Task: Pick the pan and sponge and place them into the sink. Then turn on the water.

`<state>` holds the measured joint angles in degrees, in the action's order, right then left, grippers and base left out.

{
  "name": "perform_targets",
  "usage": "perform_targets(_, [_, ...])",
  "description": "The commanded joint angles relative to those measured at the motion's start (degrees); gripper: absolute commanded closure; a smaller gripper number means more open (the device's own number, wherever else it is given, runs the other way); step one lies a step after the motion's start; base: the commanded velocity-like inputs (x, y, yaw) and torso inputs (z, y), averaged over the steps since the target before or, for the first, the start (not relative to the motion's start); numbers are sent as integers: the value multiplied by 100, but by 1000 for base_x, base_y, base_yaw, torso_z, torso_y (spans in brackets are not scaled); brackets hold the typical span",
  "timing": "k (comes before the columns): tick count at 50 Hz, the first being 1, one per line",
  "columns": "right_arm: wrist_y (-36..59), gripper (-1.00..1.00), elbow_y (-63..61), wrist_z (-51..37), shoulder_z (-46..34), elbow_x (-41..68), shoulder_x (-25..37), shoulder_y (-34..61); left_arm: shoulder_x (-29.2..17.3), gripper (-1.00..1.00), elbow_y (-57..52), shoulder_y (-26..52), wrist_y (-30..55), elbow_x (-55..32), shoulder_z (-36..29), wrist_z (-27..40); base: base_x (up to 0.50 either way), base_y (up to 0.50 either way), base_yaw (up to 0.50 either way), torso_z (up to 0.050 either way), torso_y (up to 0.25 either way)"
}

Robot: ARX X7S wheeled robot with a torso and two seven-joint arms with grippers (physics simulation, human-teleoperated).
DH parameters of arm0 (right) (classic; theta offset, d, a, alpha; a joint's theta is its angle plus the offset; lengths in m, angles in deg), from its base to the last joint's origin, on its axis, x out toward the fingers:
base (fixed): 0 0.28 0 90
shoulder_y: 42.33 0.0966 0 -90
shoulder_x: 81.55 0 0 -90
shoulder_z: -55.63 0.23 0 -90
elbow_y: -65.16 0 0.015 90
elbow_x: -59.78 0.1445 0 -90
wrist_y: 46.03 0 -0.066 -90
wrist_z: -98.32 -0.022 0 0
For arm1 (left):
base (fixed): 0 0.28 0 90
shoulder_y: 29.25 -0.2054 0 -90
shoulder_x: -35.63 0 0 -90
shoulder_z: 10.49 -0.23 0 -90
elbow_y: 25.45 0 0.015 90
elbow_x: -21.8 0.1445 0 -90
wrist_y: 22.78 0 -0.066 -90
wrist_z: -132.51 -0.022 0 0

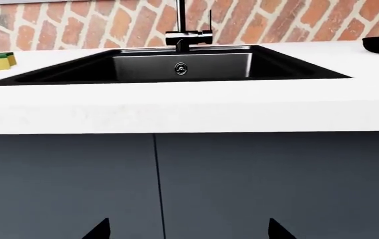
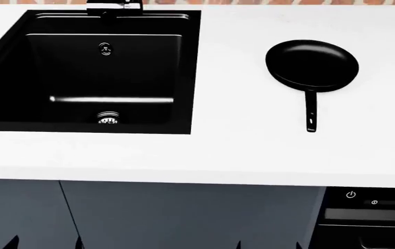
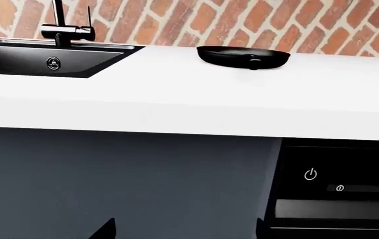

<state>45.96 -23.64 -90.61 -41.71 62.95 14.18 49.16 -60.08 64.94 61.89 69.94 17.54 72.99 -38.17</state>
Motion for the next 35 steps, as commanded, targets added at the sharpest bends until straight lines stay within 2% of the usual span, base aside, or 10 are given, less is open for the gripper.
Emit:
perform_targets(1, [-11, -100, 12, -83, -98, 32, 66, 6, -44, -100, 30, 39, 13, -74, -58, 106, 0, 0, 0, 0, 0])
perform_targets(29, [-13, -100, 46, -232, -250, 134, 182, 56, -199, -100, -5, 12, -203, -96, -286, 182, 0, 0, 0, 47, 0])
perform_targets(35, [-10, -100, 40, -260, -282, 152, 204, 57, -215, -100, -9, 72, -82, -131, -356, 168, 0, 0, 0, 0, 0])
